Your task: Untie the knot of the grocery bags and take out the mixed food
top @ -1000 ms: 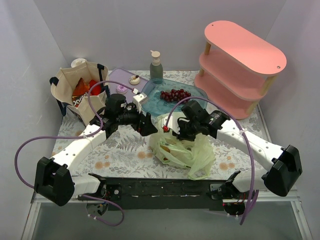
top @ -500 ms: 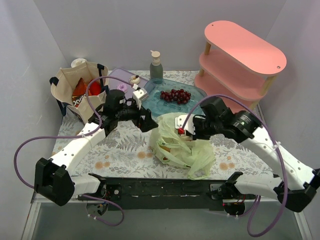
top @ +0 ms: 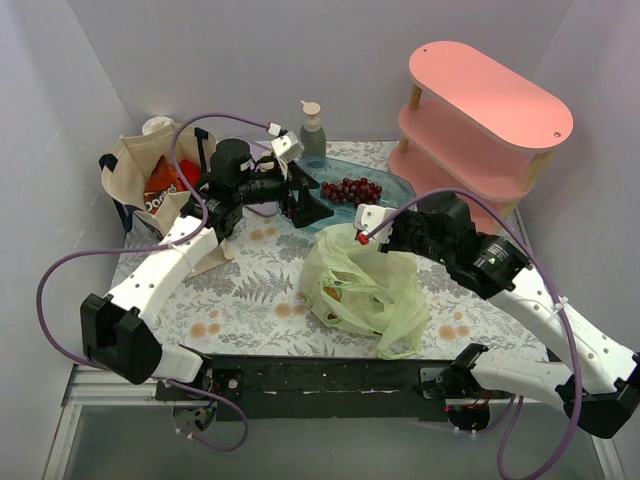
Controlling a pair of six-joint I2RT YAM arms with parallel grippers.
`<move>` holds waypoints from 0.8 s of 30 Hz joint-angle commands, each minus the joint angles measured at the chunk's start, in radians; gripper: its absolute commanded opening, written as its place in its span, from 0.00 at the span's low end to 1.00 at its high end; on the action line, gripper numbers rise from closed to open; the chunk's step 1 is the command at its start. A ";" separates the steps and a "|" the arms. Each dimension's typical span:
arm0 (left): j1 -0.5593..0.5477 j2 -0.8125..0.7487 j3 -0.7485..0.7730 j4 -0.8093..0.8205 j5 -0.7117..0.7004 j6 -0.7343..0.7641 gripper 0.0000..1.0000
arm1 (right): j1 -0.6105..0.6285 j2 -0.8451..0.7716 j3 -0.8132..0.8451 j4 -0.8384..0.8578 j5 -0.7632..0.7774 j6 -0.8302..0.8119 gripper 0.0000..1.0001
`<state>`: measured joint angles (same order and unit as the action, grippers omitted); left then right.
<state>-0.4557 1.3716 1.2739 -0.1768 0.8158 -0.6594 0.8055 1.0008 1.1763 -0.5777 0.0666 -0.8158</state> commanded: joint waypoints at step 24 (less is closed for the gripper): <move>-0.018 0.187 0.081 0.214 0.164 -0.362 0.82 | -0.002 0.173 0.147 0.173 -0.059 0.112 0.01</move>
<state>-0.4683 1.5375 1.3151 0.0116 0.9802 -1.0073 0.8047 1.1553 1.2514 -0.4309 0.0425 -0.7380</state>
